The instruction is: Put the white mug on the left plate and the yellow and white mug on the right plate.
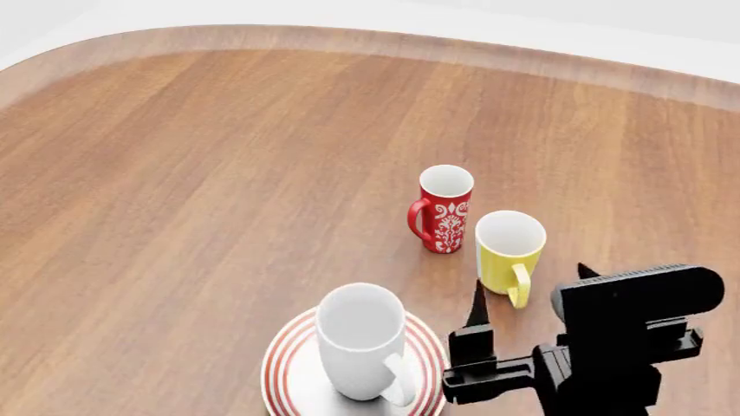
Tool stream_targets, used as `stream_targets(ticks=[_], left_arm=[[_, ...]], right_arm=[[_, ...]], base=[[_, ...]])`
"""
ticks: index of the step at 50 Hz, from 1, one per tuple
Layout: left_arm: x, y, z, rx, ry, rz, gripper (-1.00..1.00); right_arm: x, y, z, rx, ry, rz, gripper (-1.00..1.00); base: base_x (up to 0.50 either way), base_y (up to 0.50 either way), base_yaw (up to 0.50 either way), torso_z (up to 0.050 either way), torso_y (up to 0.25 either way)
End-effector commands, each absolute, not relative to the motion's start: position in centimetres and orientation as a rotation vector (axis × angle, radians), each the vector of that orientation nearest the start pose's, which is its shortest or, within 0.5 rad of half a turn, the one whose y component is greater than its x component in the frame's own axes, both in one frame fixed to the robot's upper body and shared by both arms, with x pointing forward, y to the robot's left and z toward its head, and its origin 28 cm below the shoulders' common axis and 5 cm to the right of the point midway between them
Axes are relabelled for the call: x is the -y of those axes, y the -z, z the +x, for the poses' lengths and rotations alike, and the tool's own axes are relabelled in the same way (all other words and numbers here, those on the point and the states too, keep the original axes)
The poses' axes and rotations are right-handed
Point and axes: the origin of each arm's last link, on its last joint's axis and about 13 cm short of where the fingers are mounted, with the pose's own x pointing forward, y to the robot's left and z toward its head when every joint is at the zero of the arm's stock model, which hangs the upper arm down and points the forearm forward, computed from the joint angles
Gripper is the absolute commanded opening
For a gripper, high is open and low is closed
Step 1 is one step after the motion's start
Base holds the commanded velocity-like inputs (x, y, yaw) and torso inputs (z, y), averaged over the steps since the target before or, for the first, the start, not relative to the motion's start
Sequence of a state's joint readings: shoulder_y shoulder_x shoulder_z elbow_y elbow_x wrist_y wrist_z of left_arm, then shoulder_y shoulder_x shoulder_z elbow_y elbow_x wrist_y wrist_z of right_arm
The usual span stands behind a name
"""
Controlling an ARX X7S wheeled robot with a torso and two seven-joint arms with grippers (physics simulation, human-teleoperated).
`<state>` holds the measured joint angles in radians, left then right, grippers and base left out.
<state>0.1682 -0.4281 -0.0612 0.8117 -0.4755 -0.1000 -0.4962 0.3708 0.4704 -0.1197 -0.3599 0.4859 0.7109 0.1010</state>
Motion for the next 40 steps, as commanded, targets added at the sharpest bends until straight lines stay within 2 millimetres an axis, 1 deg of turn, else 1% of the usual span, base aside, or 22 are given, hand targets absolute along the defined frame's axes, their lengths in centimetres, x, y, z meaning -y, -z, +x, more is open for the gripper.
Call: stream_targets(ticks=[1, 4, 8, 16, 19, 28, 29, 30, 33, 34, 35, 36, 37, 38, 39, 40], left_arm=[[-24.7, -15.6, 15.3, 0.471, -0.185, -0.153, 1.0], [-24.6, -15.6, 15.3, 0.471, -0.181, -0.153, 1.0], [-24.6, -15.5, 15.3, 0.469, -0.181, -0.153, 1.0], [-24.2, -15.4, 15.1, 0.464, -0.166, -0.147, 1.0], [-24.2, -15.3, 15.2, 0.467, -0.158, -0.118, 1.0], [-24.2, -15.3, 15.2, 0.467, -0.158, -0.118, 1.0], [-24.2, -15.3, 15.2, 0.466, -0.159, -0.118, 1.0], [-24.2, -15.3, 15.2, 0.466, -0.159, -0.118, 1.0], [-24.2, -15.6, 15.2, 0.471, -0.153, -0.122, 1.0], [-24.3, -15.7, 15.3, 0.475, -0.148, -0.125, 1.0], [-24.4, -15.7, 15.4, 0.476, -0.147, -0.126, 1.0], [-24.5, -15.8, 15.4, 0.479, -0.142, -0.127, 1.0], [-24.5, -15.8, 15.4, 0.481, -0.144, -0.131, 1.0], [-24.6, -15.8, 15.4, 0.484, -0.143, -0.132, 1.0], [-24.6, -15.9, 15.4, 0.486, -0.141, -0.132, 1.0], [-24.6, -16.0, 15.4, 0.489, -0.14, -0.134, 1.0]], right_arm=[[15.8, -14.2, 29.0, -0.09, 0.016, -0.063, 1.0], [15.8, -13.6, 30.6, -0.136, 0.057, -0.064, 1.0], [15.7, -13.0, 31.8, -0.165, 0.072, -0.044, 1.0], [15.5, -12.0, 33.9, -0.196, 0.094, -0.081, 1.0], [15.5, -11.6, 33.8, -0.189, 0.072, -0.106, 1.0], [15.5, -11.6, 33.8, -0.189, 0.072, -0.106, 1.0], [15.5, -11.9, 33.8, -0.185, 0.072, -0.125, 1.0], [15.6, -12.5, 34.2, -0.158, 0.084, -0.173, 1.0], [15.6, -13.5, 35.8, -0.144, 0.087, -0.159, 1.0], [15.4, -14.0, 37.1, -0.133, 0.098, -0.173, 1.0], [15.3, -14.1, 37.8, -0.132, 0.096, -0.202, 1.0], [15.1, -14.6, 39.2, -0.121, 0.094, -0.18, 1.0], [15.3, -14.4, 40.0, -0.14, 0.09, -0.172, 1.0], [14.6, -16.6, 41.5, -0.057, 0.088, -0.169, 1.0], [14.4, -17.3, 42.3, -0.03, 0.079, -0.169, 1.0], [15.0, -15.2, 42.0, -0.16, 0.102, -0.159, 1.0]], base=[[0.0, 0.0, 0.0, 0.0, 0.0], [0.0, 0.0, 0.0, 0.0, 0.0], [0.0, 0.0, 0.0, 0.0, 0.0], [0.0, 0.0, 0.0, 0.0, 0.0], [0.0, 0.0, 0.0, 0.0, 0.0], [0.0, 0.0, 0.0, 0.0, 0.0], [0.0, 0.0, 0.0, 0.0, 0.0], [0.0, 0.0, 0.0, 0.0, 0.0], [0.0, 0.0, 0.0, 0.0, 0.0], [0.0, 0.0, 0.0, 0.0, 0.0], [0.0, 0.0, 0.0, 0.0, 0.0], [0.0, 0.0, 0.0, 0.0, 0.0], [0.0, 0.0, 0.0, 0.0, 0.0], [0.0, 0.0, 0.0, 0.0, 0.0], [0.0, 0.0, 0.0, 0.0, 0.0], [0.0, 0.0, 0.0, 0.0, 0.0]])
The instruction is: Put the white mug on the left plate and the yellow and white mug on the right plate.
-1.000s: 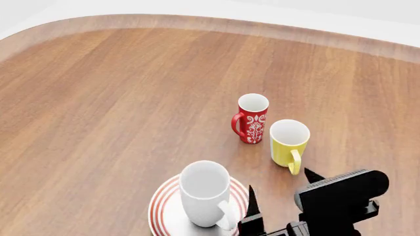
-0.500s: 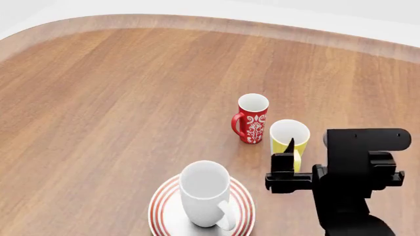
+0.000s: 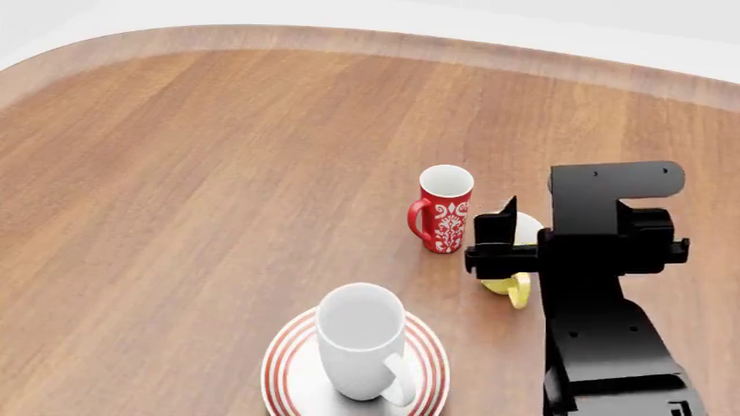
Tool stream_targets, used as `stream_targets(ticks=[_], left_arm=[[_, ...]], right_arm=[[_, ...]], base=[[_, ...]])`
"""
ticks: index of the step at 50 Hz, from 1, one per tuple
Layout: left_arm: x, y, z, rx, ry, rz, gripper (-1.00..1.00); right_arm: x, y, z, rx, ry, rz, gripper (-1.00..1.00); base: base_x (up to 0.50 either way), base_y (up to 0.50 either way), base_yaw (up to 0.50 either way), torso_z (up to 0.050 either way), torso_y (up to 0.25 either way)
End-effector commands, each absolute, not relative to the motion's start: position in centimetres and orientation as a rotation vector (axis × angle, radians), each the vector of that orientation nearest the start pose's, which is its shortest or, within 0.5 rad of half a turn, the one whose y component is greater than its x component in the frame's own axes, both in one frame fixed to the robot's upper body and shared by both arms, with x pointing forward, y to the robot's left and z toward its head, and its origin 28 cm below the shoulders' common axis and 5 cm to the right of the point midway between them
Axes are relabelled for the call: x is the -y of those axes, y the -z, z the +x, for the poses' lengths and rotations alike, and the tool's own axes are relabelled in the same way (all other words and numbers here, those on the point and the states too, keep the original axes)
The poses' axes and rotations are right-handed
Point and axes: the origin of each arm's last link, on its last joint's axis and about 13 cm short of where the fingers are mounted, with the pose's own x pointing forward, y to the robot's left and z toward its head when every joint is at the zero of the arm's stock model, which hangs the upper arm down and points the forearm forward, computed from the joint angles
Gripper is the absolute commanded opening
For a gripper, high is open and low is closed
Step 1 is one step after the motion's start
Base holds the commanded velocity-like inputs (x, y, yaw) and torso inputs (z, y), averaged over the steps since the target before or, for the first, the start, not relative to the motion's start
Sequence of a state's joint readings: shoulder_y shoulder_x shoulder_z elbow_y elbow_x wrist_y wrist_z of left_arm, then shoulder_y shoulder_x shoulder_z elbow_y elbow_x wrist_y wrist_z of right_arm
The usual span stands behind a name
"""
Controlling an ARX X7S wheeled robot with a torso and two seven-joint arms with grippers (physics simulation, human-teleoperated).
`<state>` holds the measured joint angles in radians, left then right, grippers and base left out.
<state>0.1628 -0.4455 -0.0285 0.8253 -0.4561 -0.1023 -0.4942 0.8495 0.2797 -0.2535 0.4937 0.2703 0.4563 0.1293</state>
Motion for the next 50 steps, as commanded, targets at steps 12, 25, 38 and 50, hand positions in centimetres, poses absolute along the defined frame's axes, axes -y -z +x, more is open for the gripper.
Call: stream_targets(ticks=[12, 25, 38, 50], left_arm=[[-24.0, -15.9, 14.9, 0.512, -0.093, -0.121, 1.0], [-24.2, -15.1, 16.2, 0.467, -0.125, -0.171, 1.0], [-24.2, -15.1, 16.3, 0.451, -0.131, -0.178, 1.0], [-24.1, -15.0, 16.4, 0.46, -0.139, -0.153, 1.0]], right_arm=[[14.7, -15.1, 41.9, -0.235, 0.103, -0.138, 1.0], [14.3, -14.7, 41.8, -0.256, 0.082, -0.123, 1.0], [14.5, -15.0, 41.9, -0.246, 0.093, -0.112, 1.0], [15.2, -15.1, 41.8, -0.247, 0.121, -0.102, 1.0]], base=[[0.0, 0.0, 0.0, 0.0, -0.042], [0.0, 0.0, 0.0, 0.002, -0.071], [0.0, 0.0, 0.0, 0.003, -0.196], [0.0, 0.0, 0.0, 0.0, 0.0]])
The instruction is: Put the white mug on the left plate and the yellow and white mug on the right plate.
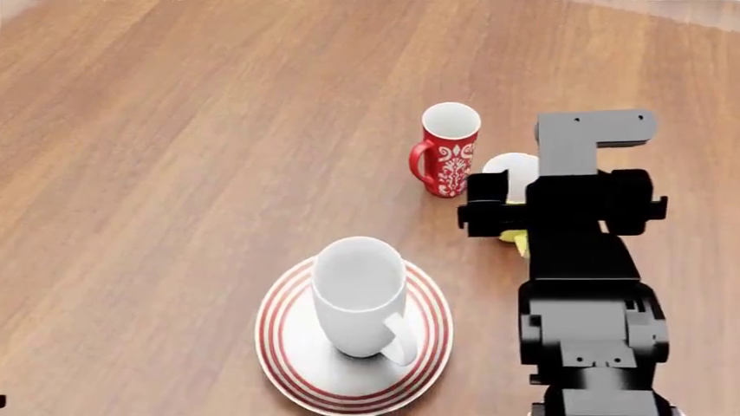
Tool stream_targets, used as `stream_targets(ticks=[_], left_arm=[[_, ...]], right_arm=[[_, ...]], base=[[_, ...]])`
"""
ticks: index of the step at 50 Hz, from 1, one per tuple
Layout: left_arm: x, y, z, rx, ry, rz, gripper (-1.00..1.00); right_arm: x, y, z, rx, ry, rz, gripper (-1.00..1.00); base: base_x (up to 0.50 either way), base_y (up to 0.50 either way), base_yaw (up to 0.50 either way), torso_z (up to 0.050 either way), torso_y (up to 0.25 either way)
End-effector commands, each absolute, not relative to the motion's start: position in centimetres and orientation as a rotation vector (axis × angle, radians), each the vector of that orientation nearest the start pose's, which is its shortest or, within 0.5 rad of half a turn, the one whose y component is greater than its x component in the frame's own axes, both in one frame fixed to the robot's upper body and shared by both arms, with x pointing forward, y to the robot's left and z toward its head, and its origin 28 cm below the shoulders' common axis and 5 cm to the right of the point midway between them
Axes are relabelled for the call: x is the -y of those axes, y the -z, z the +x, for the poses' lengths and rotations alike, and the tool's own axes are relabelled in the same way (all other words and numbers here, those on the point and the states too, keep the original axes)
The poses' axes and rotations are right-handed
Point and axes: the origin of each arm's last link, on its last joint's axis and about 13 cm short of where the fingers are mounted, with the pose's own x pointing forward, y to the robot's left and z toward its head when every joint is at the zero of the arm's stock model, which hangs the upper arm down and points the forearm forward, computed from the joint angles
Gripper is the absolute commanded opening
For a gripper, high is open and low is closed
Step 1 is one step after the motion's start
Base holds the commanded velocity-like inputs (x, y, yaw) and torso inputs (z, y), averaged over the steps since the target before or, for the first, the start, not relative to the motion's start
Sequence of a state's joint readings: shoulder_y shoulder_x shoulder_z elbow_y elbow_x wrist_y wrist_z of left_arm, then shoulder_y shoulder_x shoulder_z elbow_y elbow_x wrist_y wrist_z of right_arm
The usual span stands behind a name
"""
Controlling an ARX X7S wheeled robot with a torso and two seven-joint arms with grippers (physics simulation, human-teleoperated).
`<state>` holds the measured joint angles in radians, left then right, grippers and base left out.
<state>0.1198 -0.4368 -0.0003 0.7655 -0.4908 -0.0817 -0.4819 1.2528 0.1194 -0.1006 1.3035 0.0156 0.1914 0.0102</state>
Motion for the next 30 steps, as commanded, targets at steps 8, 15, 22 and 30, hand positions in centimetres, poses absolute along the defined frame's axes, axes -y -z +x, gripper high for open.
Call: stream_targets(ticks=[8, 15, 22, 30], left_arm=[[-23.9, -14.7, 16.5, 0.455, -0.106, -0.137, 1.0], [-23.9, -14.7, 16.5, 0.44, -0.108, -0.164, 1.0], [-24.0, -14.8, 16.5, 0.443, -0.115, -0.167, 1.0], [-24.0, -14.9, 16.4, 0.453, -0.115, -0.16, 1.0]], right_arm=[[15.2, -15.0, 41.8, -0.246, 0.114, -0.101, 1.0], [15.0, -14.9, 41.8, -0.25, 0.106, -0.111, 1.0], [14.7, -16.0, 42.3, -0.144, 0.093, -0.12, 1.0], [14.7, -16.4, 42.4, -0.108, 0.083, -0.096, 1.0]], base=[[0.0, 0.0, 0.0, 0.002, -0.248], [0.0, 0.0, 0.0, 0.001, -0.066], [0.0, 0.0, 0.0, 0.0, 0.0], [0.0, 0.0, 0.0, 0.0, 0.0]])
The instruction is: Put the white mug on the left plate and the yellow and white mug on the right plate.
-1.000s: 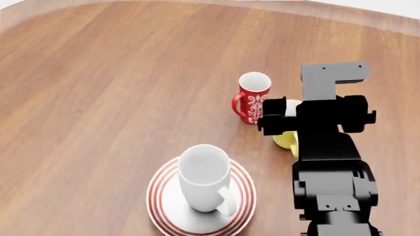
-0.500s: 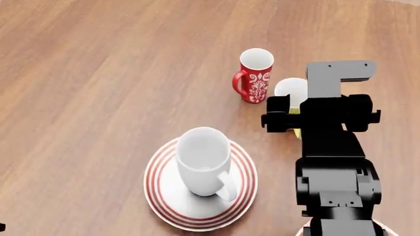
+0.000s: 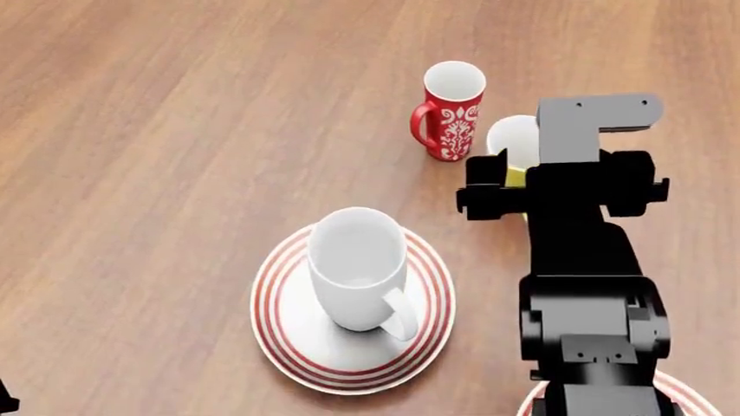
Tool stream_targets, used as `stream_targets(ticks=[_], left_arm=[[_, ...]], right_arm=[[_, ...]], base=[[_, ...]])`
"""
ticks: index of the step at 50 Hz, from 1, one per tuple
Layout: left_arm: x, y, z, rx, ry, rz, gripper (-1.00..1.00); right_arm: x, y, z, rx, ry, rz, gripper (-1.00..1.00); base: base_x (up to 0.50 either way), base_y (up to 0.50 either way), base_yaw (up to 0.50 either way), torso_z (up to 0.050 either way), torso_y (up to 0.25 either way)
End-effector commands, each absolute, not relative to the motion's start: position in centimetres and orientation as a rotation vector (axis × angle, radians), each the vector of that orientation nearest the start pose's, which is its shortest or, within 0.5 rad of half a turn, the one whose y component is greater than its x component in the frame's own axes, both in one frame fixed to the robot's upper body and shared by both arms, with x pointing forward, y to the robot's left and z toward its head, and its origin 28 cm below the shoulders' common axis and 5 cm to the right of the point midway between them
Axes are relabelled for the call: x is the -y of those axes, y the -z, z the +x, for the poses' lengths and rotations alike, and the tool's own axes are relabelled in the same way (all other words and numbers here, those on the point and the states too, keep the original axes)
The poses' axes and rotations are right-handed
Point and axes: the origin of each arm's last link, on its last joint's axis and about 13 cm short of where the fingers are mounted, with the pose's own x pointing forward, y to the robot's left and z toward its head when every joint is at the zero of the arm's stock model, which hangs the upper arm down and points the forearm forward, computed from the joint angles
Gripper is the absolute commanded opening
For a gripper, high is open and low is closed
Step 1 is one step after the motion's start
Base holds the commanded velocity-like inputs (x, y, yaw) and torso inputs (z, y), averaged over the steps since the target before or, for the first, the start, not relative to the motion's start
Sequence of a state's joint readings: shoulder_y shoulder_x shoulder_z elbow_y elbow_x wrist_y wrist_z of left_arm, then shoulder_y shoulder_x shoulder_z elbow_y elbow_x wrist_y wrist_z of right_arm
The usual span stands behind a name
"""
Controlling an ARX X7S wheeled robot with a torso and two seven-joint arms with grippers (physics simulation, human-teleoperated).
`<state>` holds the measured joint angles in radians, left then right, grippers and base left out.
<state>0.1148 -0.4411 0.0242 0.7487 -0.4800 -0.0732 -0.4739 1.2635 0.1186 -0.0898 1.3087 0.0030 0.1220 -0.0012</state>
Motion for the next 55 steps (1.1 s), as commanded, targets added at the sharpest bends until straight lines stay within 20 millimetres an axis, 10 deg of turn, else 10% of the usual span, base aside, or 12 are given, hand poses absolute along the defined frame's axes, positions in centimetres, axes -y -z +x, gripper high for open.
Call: stream_targets(ticks=[1, 55], left_arm=[[-24.0, -14.9, 16.4, 0.454, -0.115, -0.157, 1.0], [-23.9, -15.2, 16.3, 0.473, -0.099, -0.15, 1.0]], right_arm=[[14.7, -16.5, 42.4, -0.106, 0.083, -0.094, 1.0], [15.5, -17.7, 42.7, -0.052, 0.105, -0.045, 1.0]], base=[[0.0, 0.0, 0.0, 0.0, 0.0], [0.0, 0.0, 0.0, 0.0, -0.093]])
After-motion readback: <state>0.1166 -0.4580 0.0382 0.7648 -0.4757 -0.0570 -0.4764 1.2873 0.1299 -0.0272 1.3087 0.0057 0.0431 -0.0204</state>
